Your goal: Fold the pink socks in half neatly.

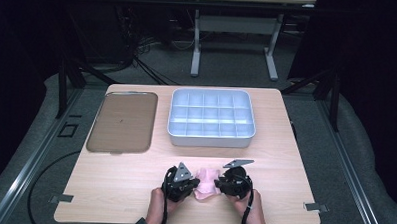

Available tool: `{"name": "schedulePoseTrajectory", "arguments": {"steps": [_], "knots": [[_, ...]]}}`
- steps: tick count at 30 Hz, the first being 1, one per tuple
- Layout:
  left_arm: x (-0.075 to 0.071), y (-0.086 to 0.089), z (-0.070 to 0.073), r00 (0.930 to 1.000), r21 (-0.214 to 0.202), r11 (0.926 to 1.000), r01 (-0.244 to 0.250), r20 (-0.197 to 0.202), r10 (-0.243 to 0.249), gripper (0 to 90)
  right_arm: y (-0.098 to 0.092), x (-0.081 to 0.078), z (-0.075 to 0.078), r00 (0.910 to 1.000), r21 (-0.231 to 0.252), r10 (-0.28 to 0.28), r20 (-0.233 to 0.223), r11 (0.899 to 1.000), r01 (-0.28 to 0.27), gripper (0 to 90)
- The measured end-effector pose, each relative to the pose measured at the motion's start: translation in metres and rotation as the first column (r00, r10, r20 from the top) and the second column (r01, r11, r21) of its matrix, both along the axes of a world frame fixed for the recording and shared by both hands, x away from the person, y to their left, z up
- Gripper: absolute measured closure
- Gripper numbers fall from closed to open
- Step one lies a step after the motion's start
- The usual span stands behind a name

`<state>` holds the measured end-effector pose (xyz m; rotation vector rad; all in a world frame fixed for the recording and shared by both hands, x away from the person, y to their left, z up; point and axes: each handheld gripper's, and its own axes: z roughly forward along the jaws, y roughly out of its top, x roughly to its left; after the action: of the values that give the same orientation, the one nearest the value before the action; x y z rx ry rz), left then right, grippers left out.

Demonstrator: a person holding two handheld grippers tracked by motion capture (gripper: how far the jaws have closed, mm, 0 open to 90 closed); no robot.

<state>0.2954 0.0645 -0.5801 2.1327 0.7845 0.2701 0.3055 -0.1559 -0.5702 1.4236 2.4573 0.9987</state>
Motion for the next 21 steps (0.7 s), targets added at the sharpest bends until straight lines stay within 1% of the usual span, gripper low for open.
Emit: {"name": "schedulePoseTrajectory", "arguments": {"steps": [3, 5, 8, 13, 18, 19, 21], "knots": [[0.000, -0.001, 0.000, 1.0000, -0.001, 1.0000, 0.000, 0.001, 0.000, 89.1, -0.004, 0.001, -0.002, 0.9998, 0.046, 0.005, -0.020, 0.999, -0.005, 80.7], [0.000, -0.001, -0.001, 1.0000, -0.001, 1.0000, -0.004, 0.004, 0.004, 89.1, -0.006, 0.000, -0.004, 0.9997, 0.075, 0.003, -0.023, 0.997, -0.002, 82.3], [-0.001, -0.002, -0.001, 0.9999, 0.002, 1.0000, -0.006, 0.009, 0.006, 89.2, -0.009, 0.000, -0.005, 0.9996, 0.101, 0.001, -0.028, 0.995, 0.002, 83.6], [-0.002, -0.002, -0.002, 0.9998, 0.000, 0.9999, -0.014, 0.015, 0.014, 89.2, -0.010, -0.001, -0.003, 0.9996, 0.101, 0.004, -0.027, 0.995, -0.001, 84.1], [-0.002, -0.002, -0.002, 0.9999, -0.005, 0.9999, -0.010, 0.010, 0.010, 89.2, -0.011, -0.004, 0.003, 0.9998, 0.102, 0.015, -0.010, 0.995, -0.014, 84.0], [-0.002, -0.003, -0.002, 0.9999, -0.007, 0.9999, -0.010, 0.008, 0.010, 89.2, -0.010, -0.004, 0.005, 0.9998, 0.100, 0.014, -0.014, 0.995, -0.012, 84.0], [-0.002, -0.003, -0.002, 0.9999, -0.014, 0.9998, -0.013, 0.008, 0.013, 89.2, -0.010, -0.005, 0.007, 0.9999, 0.094, 0.016, -0.004, 0.995, -0.015, 84.0]]}}
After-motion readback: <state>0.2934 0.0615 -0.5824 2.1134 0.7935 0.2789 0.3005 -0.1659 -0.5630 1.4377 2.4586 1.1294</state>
